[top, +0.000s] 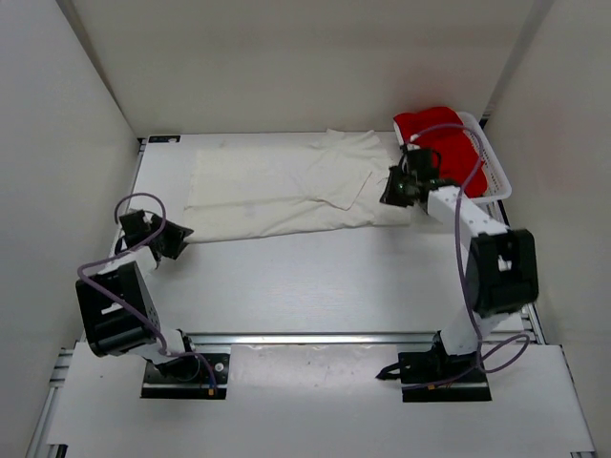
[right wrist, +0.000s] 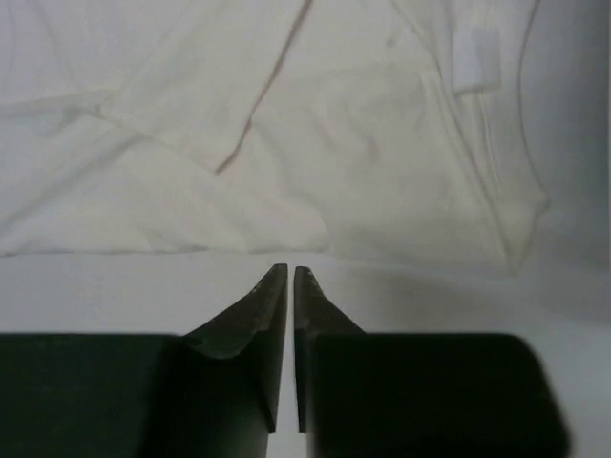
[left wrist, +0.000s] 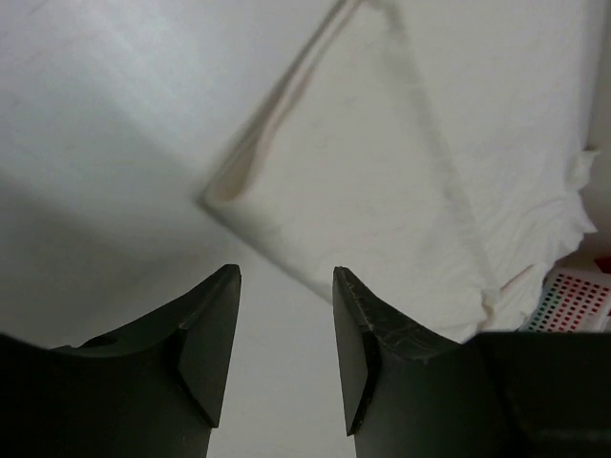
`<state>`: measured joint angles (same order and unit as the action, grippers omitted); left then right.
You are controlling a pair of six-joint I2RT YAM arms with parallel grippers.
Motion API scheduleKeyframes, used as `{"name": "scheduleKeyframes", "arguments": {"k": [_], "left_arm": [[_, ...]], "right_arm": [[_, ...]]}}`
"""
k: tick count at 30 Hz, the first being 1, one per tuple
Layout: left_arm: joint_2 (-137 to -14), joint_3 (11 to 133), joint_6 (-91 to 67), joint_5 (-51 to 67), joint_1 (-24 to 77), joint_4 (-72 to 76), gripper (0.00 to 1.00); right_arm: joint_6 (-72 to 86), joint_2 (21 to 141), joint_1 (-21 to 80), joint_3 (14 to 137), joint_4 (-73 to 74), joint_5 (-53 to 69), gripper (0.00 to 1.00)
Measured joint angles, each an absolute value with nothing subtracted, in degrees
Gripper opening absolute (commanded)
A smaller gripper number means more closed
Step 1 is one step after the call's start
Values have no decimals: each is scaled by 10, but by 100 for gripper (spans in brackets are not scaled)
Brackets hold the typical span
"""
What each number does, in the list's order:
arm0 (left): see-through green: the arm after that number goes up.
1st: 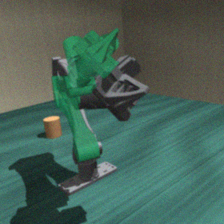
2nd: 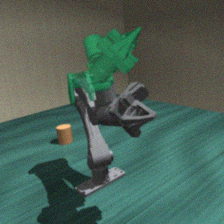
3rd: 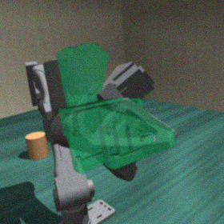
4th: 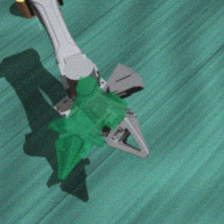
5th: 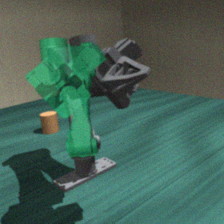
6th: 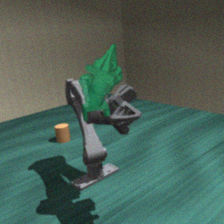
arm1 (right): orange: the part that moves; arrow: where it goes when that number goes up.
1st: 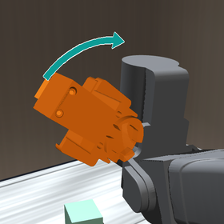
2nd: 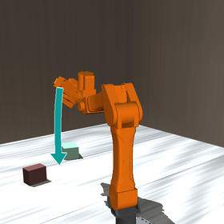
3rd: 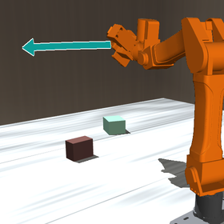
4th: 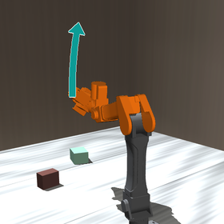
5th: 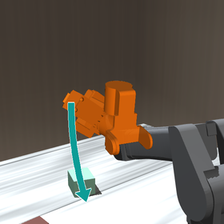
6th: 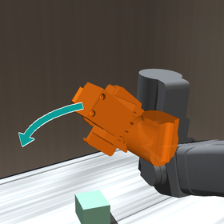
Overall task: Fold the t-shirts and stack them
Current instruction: Fold the flattened tshirt in 1/3 of the way
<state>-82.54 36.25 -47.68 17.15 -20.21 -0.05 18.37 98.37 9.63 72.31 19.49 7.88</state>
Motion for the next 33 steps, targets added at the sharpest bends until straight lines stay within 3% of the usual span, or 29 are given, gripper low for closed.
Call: {"name": "scheduleKeyframes", "arguments": {"k": [3,7,10,11,14,16,19,20,22,23,28,33], "left_arm": [[-843,334,-477,170,-209,-12,53],[-863,339,-488,173,-200,-6,50],[-883,351,-492,172,-187,11,48],[-888,354,-494,172,-184,17,43],[-907,365,-496,164,-176,22,16],[-917,368,-495,159,-175,22,1],[-926,381,-492,154,-175,22,0],[-929,383,-491,153,-175,22,0],[-938,393,-490,152,-176,21,0],[-942,399,-489,151,-176,20,0],[-952,413,-479,150,-185,8,0],[-933,409,-458,155,-215,-26,0]], "right_arm": [[203,883,91,575,135,85,32],[218,884,81,515,95,75,47],[233,910,69,498,55,71,53],[239,914,64,488,38,70,53],[261,932,48,468,4,58,54],[277,953,43,468,-21,50,47],[297,976,41,479,-48,36,29],[302,984,41,484,-55,34,27],[312,1000,41,494,-67,29,5],[313,1004,41,497,-70,27,0],[326,1003,44,494,-69,21,0],[338,907,42,391,-63,30,0]]}}
